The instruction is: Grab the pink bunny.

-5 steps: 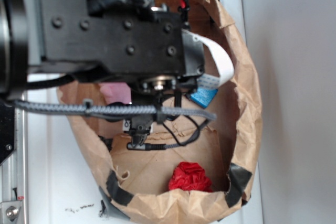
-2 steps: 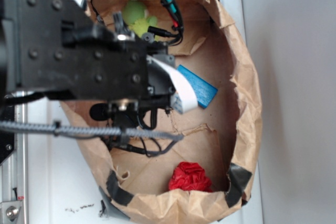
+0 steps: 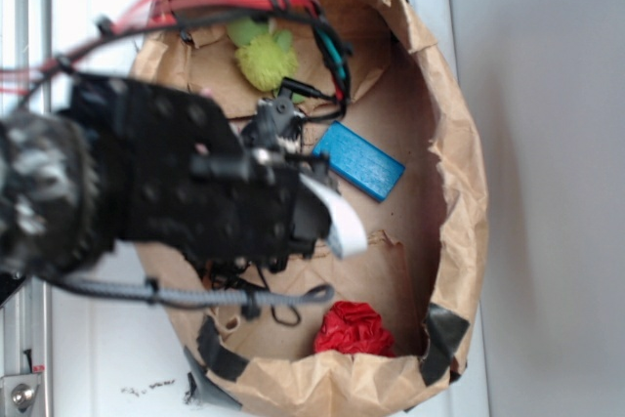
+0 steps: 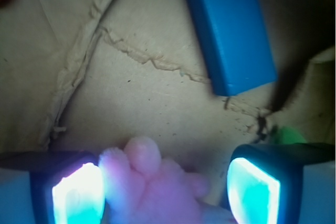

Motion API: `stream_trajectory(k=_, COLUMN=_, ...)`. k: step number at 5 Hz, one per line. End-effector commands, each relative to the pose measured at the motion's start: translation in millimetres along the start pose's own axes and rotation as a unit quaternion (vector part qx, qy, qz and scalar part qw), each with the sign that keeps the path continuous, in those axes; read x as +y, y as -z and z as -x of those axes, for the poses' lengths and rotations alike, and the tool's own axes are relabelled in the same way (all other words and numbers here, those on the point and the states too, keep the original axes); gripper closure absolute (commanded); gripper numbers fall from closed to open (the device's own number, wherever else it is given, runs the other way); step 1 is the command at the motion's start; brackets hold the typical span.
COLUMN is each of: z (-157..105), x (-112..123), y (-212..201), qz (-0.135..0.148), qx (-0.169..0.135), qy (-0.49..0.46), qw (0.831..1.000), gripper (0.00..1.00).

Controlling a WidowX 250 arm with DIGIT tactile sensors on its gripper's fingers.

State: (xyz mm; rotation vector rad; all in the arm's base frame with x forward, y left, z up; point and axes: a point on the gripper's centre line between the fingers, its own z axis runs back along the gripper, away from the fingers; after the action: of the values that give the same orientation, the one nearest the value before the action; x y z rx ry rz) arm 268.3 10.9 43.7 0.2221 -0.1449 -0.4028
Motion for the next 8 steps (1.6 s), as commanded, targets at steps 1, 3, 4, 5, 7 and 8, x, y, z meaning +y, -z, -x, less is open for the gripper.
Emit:
stream_trajectory(k=1, z=10.9, x=-9.3, y=4.3, qz=-0.002, qx=0.04, qy=0.039, qw=0.998, gripper=0.0)
stream_trajectory(k=3, z=12.3, x=-11.1, y=8.7, qz=0.001, qx=0.058, qy=0.042, qw=0.997, gripper=0.0)
stream_trajectory(k=4, z=8.1, x=-5.3, y=7.8, qz=0.001, qx=0.048, qy=0.026, qw=0.998, gripper=1.0)
stream_trajectory(k=5, z=7.2, x=-2.6, y=5.3, qz=0.001, qx=0.038, qy=0.017, qw=0.999, gripper=1.0)
stream_trajectory(k=7, z=5.5, x=3.0, y=0.4, qz=0.007, qx=0.027, qy=-0.013, qw=1.0, gripper=1.0)
stream_trajectory(k=8, z=0.9, x=9.9, y=-4.0, qz=0.012, qx=0.025, qy=-0.029, qw=0.999, gripper=1.0)
